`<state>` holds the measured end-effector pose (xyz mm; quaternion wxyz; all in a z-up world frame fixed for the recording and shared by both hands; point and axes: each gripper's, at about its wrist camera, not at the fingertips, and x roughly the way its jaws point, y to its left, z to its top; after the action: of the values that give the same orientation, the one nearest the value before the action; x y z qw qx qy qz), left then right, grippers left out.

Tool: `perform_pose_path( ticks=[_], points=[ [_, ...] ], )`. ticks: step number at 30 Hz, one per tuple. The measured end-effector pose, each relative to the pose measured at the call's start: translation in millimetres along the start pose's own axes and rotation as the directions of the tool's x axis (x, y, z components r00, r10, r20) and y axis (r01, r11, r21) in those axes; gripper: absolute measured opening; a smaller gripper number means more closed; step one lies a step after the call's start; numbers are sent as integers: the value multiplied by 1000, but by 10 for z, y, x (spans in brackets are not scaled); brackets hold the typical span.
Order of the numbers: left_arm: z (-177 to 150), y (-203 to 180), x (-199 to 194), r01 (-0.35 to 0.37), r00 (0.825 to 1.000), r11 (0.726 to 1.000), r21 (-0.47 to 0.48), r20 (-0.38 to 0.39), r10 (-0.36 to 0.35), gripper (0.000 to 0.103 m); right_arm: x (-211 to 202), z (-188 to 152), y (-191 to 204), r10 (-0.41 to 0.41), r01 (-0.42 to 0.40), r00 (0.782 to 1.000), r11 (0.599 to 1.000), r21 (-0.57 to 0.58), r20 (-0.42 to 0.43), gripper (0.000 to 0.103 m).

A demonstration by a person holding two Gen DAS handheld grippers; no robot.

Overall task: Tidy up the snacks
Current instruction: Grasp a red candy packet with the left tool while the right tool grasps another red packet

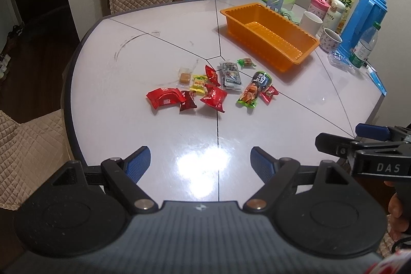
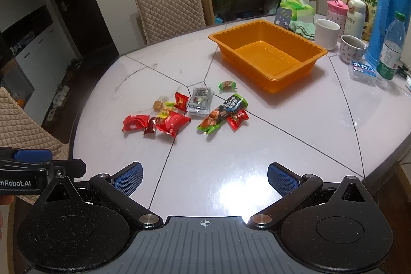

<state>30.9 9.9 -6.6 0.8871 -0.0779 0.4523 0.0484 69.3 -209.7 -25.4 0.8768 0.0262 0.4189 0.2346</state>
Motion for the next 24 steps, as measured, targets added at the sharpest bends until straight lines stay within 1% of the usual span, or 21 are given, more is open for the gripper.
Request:
perform_pose_path(
  ticks=[2,7,15,16,18,20,24],
  points=[
    [22,24,56,1,1000,1000,-6,-1,-1,84,43,18,-42,14,-14,1000,1000,1,6,103],
    [72,97,211,-7,1000,1000,-24,-1,7,84,197,80,-161,20,-20,1000,1000,-7,10,103],
    [173,166,492,-47,999,998,-52,12,48,83,498,167,-369,39,-38,999,999,-33,15,102],
    [185,174,528,-50,999,997,-55,14,51,83,546,191,-396,42,-41,999,998,-42,14,98],
    [206,184,599,-55,998,997,-58,15,56,83,649,217,-438,50,-50,999,997,-52,7,93],
    [225,185,688,-67,998,996,-61,14,68,83,752,238,-496,54,-54,998,997,-55,11,91],
    [239,212,833,-84,996,994,-76,6,85,83,958,293,-591,59,-58,998,995,-87,9,79]
  ],
)
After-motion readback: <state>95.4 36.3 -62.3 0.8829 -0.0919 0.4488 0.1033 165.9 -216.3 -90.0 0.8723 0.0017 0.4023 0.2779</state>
